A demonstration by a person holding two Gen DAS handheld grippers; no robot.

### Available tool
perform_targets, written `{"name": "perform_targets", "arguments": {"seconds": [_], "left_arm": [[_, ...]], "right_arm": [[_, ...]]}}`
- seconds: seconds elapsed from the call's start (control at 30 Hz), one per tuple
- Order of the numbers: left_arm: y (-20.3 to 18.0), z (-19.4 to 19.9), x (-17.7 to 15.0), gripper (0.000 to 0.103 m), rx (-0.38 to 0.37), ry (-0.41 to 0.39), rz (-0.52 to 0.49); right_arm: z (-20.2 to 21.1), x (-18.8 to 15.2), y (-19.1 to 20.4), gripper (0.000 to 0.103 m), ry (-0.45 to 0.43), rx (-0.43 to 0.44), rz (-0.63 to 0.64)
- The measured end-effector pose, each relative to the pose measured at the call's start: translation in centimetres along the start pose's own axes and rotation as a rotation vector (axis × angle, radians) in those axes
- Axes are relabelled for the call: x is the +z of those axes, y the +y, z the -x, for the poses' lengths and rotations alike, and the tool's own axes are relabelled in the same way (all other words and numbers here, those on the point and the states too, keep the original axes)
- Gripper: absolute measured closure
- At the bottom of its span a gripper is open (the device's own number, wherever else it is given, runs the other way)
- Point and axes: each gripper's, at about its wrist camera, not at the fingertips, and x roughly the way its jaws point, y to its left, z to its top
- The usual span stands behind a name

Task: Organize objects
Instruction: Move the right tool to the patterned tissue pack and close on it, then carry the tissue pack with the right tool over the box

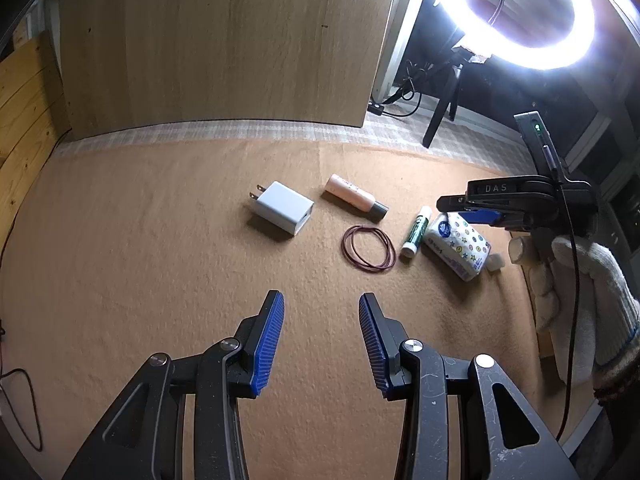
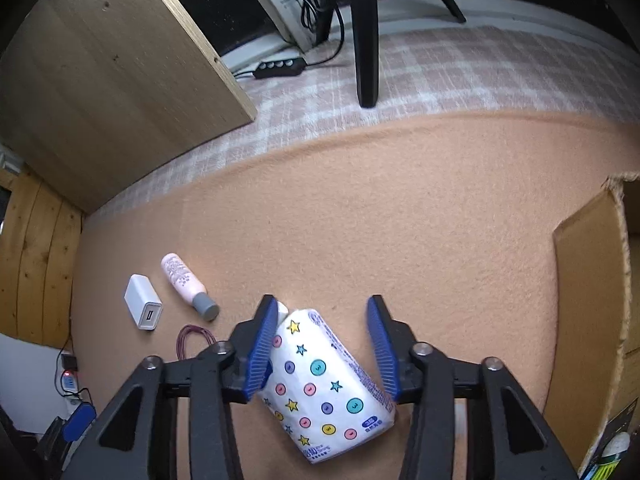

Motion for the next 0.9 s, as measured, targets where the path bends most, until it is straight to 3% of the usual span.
{"name": "perform_targets", "arguments": {"seconds": [0.53,0.77,0.9], "left_arm": [[-3.0,-0.6,-2.7,0.061,-0.058,0.051,-0.048],[-5.0,-1.7,-5.0,0.061,-0.102,0.103,-0.074],[-6.6,-2.6,-5.8,0.061,-0.150,0.131,-0.094]], "right_arm": [[2.4,-7.2,-2.0,0.071,0.075,0.104,-0.063],[3.9,-10.8,-1.7,0.071,0.091,0.107,0.045],[4.1,-12.2,-1.8,0.071,0.114,0.149,0.044]]}}
